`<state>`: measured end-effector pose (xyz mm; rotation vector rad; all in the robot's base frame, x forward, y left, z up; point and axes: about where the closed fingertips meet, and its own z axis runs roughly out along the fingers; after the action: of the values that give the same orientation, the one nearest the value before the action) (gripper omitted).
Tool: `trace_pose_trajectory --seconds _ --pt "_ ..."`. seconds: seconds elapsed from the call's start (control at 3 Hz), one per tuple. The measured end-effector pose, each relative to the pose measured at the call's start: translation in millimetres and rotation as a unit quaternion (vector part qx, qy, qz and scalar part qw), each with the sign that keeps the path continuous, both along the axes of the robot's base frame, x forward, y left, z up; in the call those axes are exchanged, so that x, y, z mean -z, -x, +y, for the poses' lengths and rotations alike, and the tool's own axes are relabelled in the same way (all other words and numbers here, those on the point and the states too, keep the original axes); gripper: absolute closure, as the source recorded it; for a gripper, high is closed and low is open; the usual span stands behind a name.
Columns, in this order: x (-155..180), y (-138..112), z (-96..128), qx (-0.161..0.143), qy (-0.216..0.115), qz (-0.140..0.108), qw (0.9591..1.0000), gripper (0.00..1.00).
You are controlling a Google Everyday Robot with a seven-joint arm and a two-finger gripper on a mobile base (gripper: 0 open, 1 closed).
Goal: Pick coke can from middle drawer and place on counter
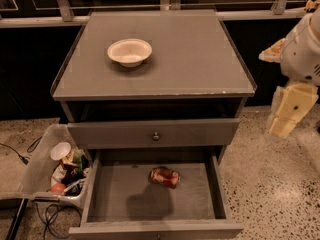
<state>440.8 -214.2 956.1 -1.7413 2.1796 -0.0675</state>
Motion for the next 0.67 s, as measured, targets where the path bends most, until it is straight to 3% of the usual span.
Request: trace_pose_trajectory --seconds 0.67 --pt "86 -3 13 -0.052 -0.051 -0.02 0.9971 0.0"
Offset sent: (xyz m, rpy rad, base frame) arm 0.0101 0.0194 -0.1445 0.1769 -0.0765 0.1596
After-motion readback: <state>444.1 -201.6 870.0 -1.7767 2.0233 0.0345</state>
